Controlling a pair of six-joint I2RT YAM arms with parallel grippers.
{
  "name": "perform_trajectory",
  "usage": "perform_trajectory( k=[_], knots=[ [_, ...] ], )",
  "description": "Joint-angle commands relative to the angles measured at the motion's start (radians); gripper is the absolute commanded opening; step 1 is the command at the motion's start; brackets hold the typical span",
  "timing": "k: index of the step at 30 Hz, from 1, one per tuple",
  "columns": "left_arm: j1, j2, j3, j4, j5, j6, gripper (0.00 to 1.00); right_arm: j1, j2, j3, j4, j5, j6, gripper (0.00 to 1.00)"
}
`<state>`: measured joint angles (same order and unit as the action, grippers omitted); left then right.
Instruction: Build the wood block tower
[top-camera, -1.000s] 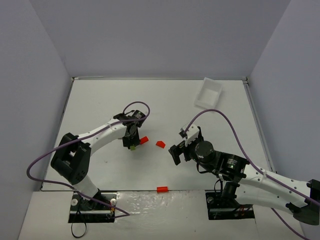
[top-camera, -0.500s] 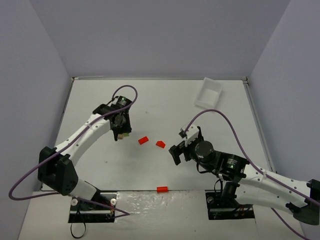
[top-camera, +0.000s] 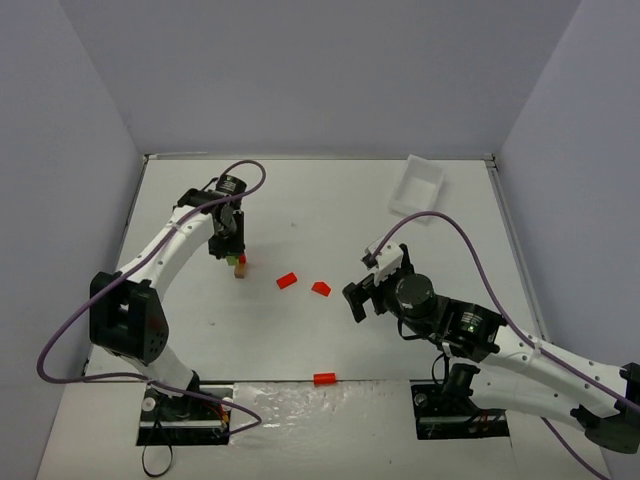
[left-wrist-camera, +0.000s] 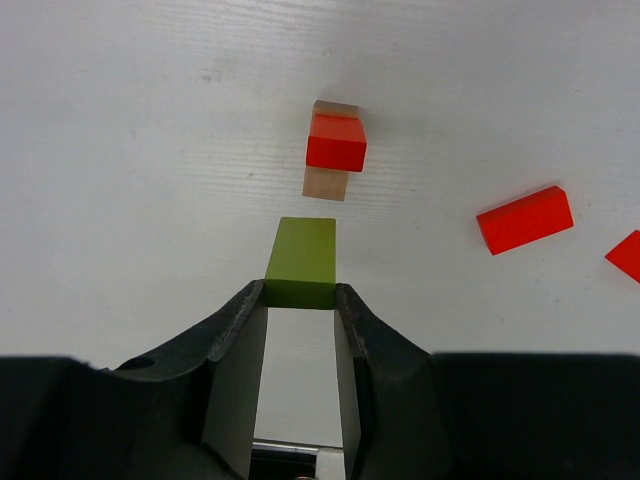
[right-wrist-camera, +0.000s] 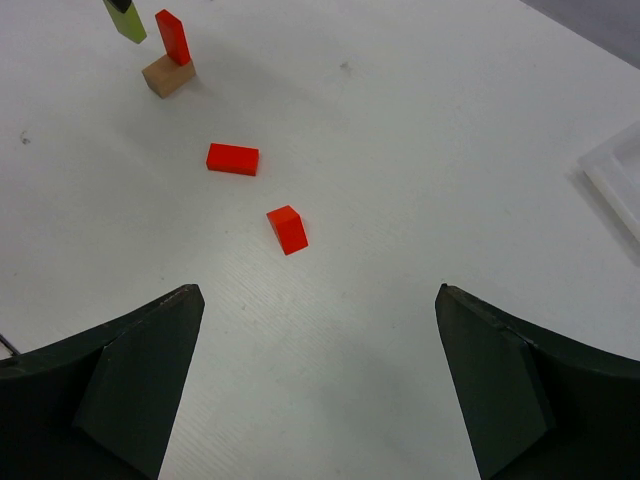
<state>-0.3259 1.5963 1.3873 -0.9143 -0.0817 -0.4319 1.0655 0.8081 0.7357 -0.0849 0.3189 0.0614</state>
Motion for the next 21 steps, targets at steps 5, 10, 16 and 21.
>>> perform_trajectory(
  k=[5,10,16,21],
  knots=[
    [0.013,0.018,0.033,0.006,0.022,0.093,0.0,-0.018,-0.006,0.03,0.02,0.04,-0.021,1.0],
    [0.015,0.024,0.015,0.038,0.044,0.117,0.0,-0.023,0.003,0.027,0.02,0.038,-0.021,1.0],
    [0.022,0.03,-0.007,0.075,0.065,0.117,0.0,-0.026,0.007,0.027,0.02,0.035,-0.023,1.0],
    [0.03,0.044,-0.021,0.092,0.071,0.119,0.0,-0.027,0.011,0.027,0.019,0.032,-0.023,1.0]
  ],
)
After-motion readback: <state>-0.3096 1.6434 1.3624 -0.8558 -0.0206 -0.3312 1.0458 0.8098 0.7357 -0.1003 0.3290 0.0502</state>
